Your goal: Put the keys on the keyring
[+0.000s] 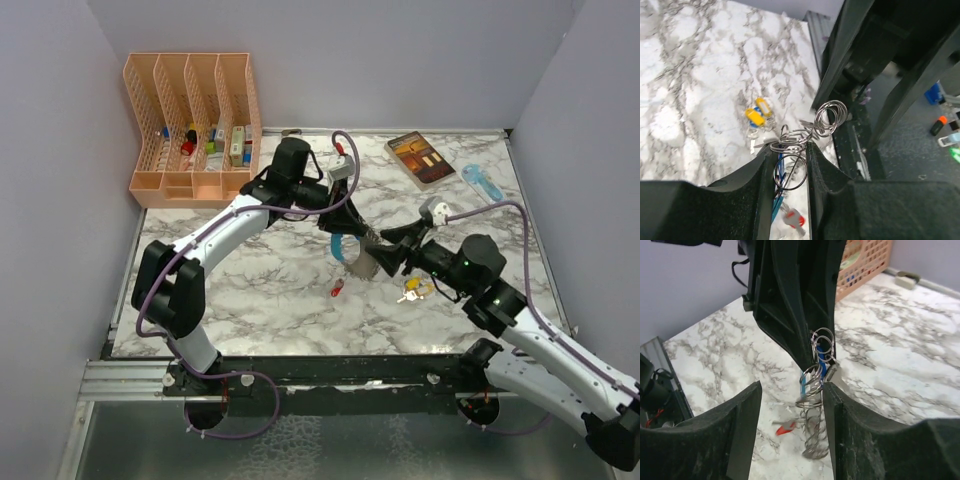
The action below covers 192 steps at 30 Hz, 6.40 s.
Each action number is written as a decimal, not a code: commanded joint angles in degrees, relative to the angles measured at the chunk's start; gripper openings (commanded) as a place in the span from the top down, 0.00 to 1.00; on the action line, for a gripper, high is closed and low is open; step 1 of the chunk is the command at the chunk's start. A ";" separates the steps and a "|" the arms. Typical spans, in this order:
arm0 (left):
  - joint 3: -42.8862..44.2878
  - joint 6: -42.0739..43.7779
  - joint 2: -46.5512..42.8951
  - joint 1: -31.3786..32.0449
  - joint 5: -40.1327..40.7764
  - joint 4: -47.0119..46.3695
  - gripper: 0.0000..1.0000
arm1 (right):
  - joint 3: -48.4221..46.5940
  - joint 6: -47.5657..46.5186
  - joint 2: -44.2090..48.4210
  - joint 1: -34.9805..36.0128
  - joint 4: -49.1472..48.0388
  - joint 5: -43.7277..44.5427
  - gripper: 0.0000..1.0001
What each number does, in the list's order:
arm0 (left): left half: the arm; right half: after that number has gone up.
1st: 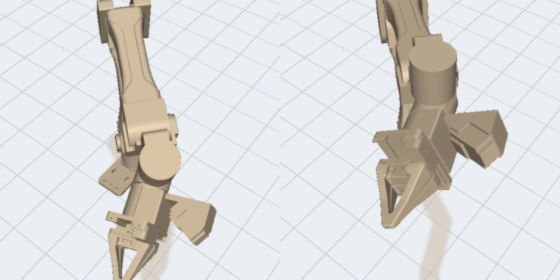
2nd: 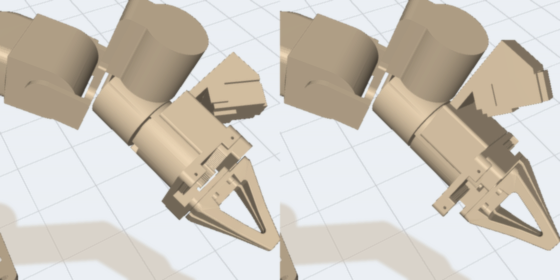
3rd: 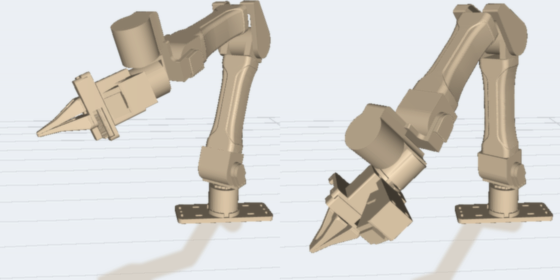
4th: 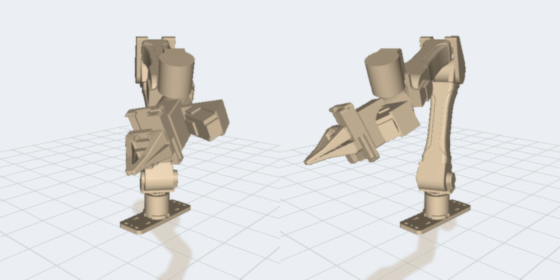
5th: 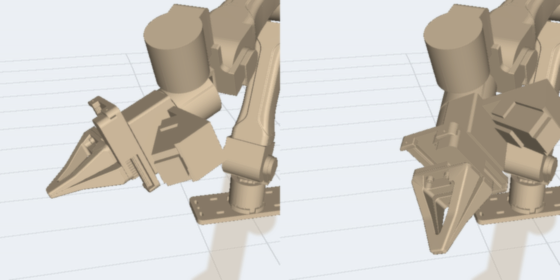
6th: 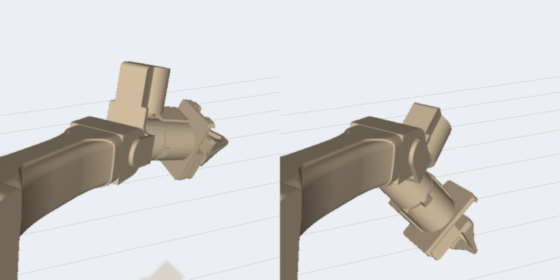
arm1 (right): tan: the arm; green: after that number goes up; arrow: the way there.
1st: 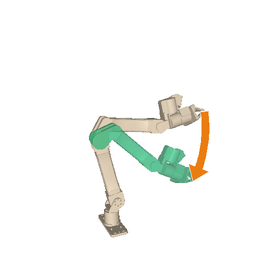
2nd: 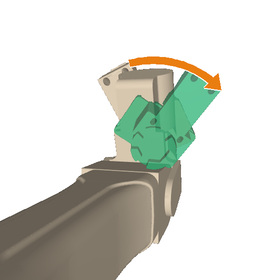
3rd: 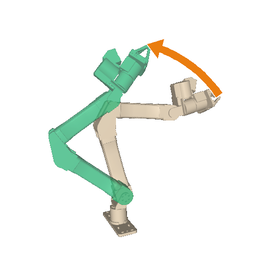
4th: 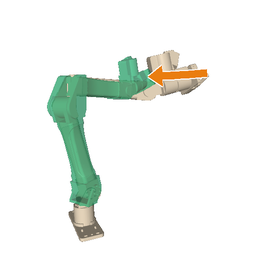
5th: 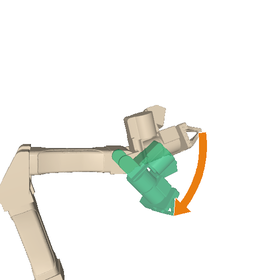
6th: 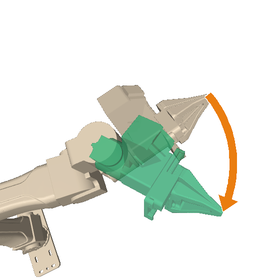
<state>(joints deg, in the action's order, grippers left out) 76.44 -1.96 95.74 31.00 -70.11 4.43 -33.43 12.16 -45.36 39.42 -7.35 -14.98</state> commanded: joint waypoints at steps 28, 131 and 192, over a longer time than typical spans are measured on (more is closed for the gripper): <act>4.67 21.02 -2.51 2.13 8.58 19.32 1.00 | -15.21 -7.08 -12.86 0.57 7.43 3.96 0.68; -0.49 19.60 -1.53 2.39 3.38 15.02 0.61 | -12.48 -3.11 -10.60 0.43 9.07 2.69 0.99; 3.04 16.58 -1.58 2.39 3.92 16.02 1.00 | -8.08 -3.34 -1.98 0.46 12.66 7.74 0.64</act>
<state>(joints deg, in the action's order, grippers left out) 78.08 15.11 94.91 33.15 -65.82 21.93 -42.74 10.74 -48.80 39.68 6.37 -2.98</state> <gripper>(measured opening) 0.104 0.370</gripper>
